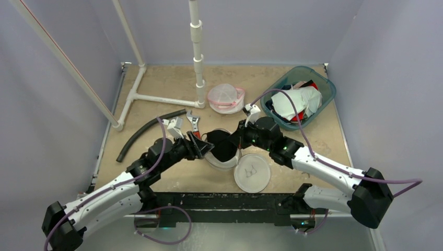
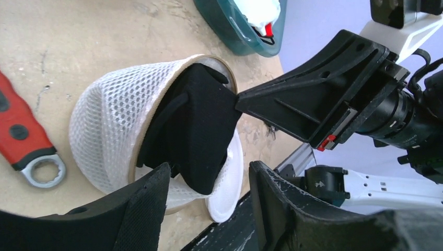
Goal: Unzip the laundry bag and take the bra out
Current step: Pick up the bra from the laundry bag.
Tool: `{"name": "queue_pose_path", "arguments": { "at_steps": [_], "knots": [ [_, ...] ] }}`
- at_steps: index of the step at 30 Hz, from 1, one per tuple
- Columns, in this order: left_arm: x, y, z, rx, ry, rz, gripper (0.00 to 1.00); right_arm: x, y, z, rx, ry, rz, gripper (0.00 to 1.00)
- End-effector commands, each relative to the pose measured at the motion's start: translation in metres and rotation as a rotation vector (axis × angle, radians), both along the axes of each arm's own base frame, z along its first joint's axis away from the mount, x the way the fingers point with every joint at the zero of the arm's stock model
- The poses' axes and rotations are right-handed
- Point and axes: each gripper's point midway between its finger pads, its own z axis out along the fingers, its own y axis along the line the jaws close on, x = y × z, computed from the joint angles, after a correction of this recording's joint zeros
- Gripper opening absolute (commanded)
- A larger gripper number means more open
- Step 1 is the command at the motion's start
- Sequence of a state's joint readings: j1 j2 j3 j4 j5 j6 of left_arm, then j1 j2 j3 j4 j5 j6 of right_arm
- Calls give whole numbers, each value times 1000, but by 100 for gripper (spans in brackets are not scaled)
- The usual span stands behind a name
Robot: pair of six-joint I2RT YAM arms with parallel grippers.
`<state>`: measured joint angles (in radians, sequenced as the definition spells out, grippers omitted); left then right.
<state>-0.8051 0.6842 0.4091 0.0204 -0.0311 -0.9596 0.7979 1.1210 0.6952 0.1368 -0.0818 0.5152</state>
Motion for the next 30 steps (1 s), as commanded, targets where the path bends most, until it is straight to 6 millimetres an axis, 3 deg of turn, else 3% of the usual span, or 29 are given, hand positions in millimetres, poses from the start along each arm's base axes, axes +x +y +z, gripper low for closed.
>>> {"name": "queue_pose_path", "arguments": {
  "at_steps": [1, 7, 12, 15, 17, 26, 30],
  "knots": [
    [-5, -17, 17, -98, -30, -75, 54, 1, 3, 14, 50, -31, 8, 0],
    [-3, -27, 7, -103, -10, -100, 48, -1, 6, 10, 56, -23, 24, 0],
    [2, -32, -20, -49, 43, -101, 41, -5, 10, 14, 71, -27, 56, 0],
    [4, -30, -30, -41, 60, -84, 41, -7, 9, 18, 78, -29, 63, 0],
    [5, -30, -35, -28, 68, -79, 47, -9, 8, 19, 76, -27, 63, 0],
    [1, -19, -44, 22, 77, -62, 57, -9, 5, 20, 79, -29, 52, 0],
    [-2, -34, -28, -77, 35, -125, 53, -11, 9, 22, 101, -30, 73, 0]
  ]
}}
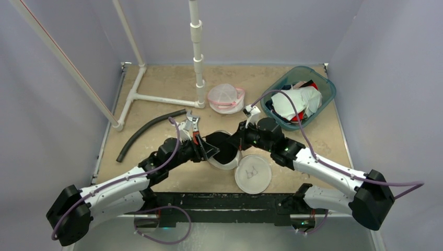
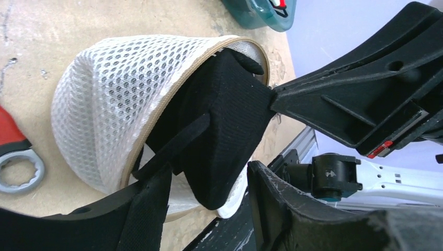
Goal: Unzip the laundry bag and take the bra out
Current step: Pick up the bra from the laundry bag.
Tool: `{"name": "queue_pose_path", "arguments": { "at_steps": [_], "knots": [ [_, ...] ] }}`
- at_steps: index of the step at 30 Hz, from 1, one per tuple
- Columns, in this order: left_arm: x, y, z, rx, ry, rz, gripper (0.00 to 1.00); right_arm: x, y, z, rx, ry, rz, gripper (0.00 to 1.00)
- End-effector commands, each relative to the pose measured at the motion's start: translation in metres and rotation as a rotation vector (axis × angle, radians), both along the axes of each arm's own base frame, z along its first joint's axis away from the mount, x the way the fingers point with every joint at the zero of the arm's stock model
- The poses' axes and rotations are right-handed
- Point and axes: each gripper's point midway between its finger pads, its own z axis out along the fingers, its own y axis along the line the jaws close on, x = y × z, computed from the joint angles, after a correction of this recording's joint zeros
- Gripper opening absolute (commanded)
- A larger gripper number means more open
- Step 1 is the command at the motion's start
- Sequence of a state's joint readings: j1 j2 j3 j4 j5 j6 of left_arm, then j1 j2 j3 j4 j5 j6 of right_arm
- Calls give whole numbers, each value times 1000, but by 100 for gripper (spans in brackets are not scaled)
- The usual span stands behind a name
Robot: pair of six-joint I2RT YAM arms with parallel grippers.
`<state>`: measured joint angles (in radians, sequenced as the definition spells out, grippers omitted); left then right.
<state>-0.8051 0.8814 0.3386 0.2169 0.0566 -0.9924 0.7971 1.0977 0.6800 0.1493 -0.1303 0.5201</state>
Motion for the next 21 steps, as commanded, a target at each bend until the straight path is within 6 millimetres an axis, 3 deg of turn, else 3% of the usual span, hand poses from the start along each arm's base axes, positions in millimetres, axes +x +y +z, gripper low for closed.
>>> {"name": "queue_pose_path", "arguments": {
  "at_steps": [1, 4, 6, 7, 8, 10, 12, 14, 17, 21],
  "knots": [
    [-2, -15, 19, -113, -57, -60, 52, -4, 7, 18, 76, -28, 36, 0],
    [-2, -23, 24, -145, -66, -88, 46, -5, 8, 19, 84, -23, 43, 0],
    [0, -27, 21, -138, -64, -96, 34, -6, 10, 20, 88, -23, 51, 0],
    [0, -28, 20, -135, -66, -102, 22, -9, 11, 21, 93, -13, 65, 0],
    [1, -29, 21, -136, -73, -106, 12, -12, 12, 20, 97, 1, 81, 5],
    [2, -28, 21, -133, -81, -98, 0, -13, 9, 23, 72, -1, 78, 34],
    [4, -24, 18, -105, -83, -83, 0, -11, 1, 32, 46, -26, 52, 53],
    [6, -19, 19, -84, -95, -66, 0, -10, -11, 42, 35, -46, 8, 63],
    [9, -13, 20, -53, -108, -36, 0, -9, -33, 44, -11, -71, -74, 68],
    [10, -8, 25, -43, -131, -20, 0, -5, -63, 14, -49, -20, -239, 65]
  ]
}}
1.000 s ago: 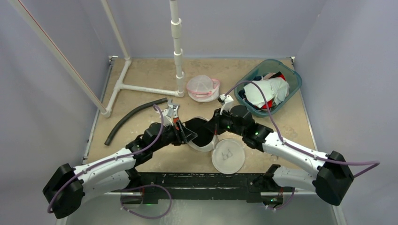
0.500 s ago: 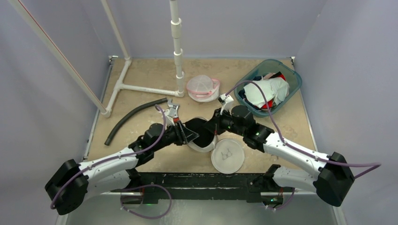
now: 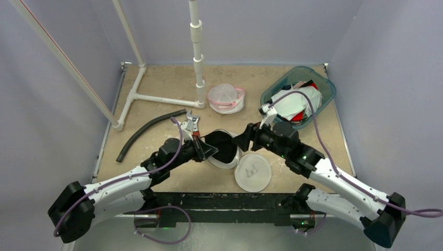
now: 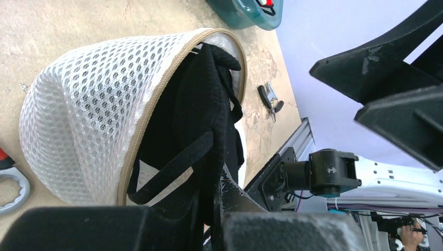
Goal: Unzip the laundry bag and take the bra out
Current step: Pick up the bra from the laundry bag.
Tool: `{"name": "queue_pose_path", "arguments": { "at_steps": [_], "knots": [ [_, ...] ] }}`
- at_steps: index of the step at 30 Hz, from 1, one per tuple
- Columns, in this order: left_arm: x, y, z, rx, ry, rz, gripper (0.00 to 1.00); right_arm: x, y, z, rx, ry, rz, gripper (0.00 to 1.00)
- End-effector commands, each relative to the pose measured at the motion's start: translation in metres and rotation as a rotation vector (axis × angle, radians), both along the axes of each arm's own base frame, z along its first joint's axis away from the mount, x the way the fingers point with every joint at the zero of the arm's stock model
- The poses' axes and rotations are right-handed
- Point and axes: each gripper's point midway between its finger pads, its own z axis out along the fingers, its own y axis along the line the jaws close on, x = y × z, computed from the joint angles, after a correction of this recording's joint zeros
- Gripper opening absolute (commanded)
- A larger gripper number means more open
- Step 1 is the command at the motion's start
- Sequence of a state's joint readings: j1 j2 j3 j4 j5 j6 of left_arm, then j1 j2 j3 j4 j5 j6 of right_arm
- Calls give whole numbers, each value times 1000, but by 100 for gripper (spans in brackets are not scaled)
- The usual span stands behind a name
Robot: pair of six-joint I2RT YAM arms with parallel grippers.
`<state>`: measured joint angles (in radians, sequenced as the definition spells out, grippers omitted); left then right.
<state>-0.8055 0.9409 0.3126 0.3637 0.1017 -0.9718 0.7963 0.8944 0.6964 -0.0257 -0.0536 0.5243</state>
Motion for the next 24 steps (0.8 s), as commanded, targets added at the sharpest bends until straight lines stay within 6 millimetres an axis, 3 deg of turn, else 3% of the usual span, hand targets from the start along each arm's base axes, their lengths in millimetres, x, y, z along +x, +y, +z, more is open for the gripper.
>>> {"name": "queue_pose_path", "arguments": {
  "at_steps": [1, 4, 9, 21, 24],
  "knots": [
    [10, 4, 23, -5, -86, 33, 0, 6, -30, -29, -50, 50, -160, 62],
    [10, 4, 25, -3, -90, 34, 0, -5, -24, -55, -29, 116, -126, 53],
    [9, 4, 29, -8, -97, 27, 0, -13, -17, -82, 4, 152, -85, 55],
    [6, 3, 34, -14, -100, 10, 0, 6, -5, -97, -18, 136, -100, 51],
    [4, 3, 34, -17, -98, 6, 0, 11, -5, -103, -35, 137, -117, 41]
  ]
}}
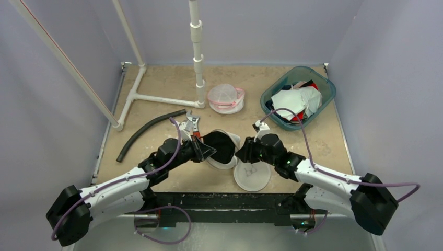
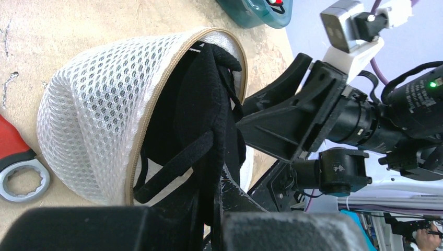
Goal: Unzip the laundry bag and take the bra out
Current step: Pick up the bra from the laundry bag.
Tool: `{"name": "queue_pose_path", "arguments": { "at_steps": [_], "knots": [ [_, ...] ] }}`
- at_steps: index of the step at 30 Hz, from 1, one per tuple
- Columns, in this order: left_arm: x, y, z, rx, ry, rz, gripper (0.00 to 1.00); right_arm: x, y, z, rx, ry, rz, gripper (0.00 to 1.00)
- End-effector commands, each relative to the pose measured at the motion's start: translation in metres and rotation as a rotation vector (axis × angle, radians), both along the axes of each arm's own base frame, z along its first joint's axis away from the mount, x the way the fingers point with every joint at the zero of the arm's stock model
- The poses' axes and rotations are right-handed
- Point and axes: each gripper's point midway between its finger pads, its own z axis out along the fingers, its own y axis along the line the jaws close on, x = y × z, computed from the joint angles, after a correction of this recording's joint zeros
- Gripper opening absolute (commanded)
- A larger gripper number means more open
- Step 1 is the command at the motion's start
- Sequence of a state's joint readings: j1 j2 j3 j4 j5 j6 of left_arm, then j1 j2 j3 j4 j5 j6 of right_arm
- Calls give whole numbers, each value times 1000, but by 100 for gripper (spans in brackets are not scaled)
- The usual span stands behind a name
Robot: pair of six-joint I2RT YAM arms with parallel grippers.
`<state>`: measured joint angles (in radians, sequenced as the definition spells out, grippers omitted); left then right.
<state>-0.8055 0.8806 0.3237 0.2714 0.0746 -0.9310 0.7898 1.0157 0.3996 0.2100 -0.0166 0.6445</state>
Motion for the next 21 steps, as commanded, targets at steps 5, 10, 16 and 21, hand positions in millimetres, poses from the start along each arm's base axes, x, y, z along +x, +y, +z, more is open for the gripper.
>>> {"name": "queue_pose_path", "arguments": {
  "at_steps": [5, 10, 16, 21],
  "knots": [
    [2, -4, 36, -59, -80, -18, 0, 21, 8, 18, 39, -77, -36, 5],
    [-3, -6, 49, -57, -108, -56, 0, 23, 4, 11, 14, -69, -61, 0],
    [-21, -18, 98, -118, -204, -199, 0, 32, -6, -2, -24, -40, -144, 0],
    [-32, -20, 154, -184, -317, -262, 0, 32, -8, -10, -24, -15, -168, 0]
  ]
}}
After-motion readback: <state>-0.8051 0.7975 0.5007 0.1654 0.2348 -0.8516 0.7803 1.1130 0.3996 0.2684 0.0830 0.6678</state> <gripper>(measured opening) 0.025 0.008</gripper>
